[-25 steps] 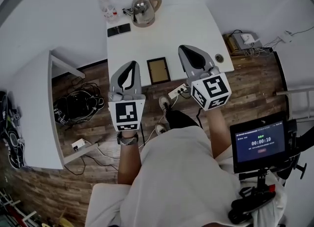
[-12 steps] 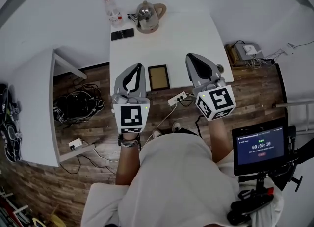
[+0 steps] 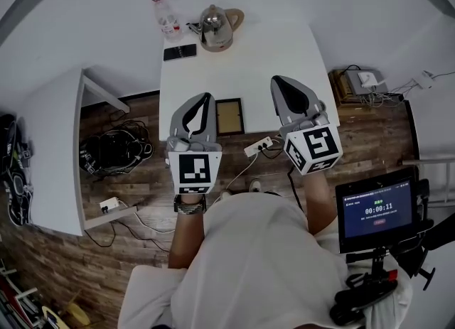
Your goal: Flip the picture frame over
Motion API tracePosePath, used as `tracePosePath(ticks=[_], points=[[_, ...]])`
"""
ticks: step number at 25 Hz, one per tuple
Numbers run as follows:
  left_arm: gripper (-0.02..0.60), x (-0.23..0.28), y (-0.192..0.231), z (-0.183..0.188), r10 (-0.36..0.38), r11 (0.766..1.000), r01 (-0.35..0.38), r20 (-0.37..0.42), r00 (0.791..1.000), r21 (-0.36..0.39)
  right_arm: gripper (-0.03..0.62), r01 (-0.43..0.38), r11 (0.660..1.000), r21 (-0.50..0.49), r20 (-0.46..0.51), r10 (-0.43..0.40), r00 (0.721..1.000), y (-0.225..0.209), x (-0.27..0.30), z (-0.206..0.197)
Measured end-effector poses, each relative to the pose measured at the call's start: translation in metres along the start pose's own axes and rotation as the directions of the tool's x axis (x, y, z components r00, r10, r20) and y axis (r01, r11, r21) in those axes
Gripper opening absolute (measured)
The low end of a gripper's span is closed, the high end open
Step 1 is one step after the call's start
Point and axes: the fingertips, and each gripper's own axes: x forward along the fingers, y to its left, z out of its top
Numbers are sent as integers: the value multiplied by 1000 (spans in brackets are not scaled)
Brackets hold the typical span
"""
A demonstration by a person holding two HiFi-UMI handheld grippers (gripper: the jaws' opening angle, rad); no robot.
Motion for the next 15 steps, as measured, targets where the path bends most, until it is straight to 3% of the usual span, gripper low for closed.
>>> tracePosePath(ticks=[5, 10, 15], points=[[5, 7, -18, 12, 8, 1000, -8, -11, 1000, 4, 1, -18, 1000, 8, 3, 17, 1000, -14, -8, 3], [5, -4, -2, -6, 12, 1000, -12, -17, 1000, -11, 0, -18, 1000, -8, -14, 18, 1000, 7, 1, -5], [4, 13, -27, 14, 22, 1000, -22, -21, 1000, -14, 0, -17, 1000, -13, -18, 17, 1000, -29, -15, -1]])
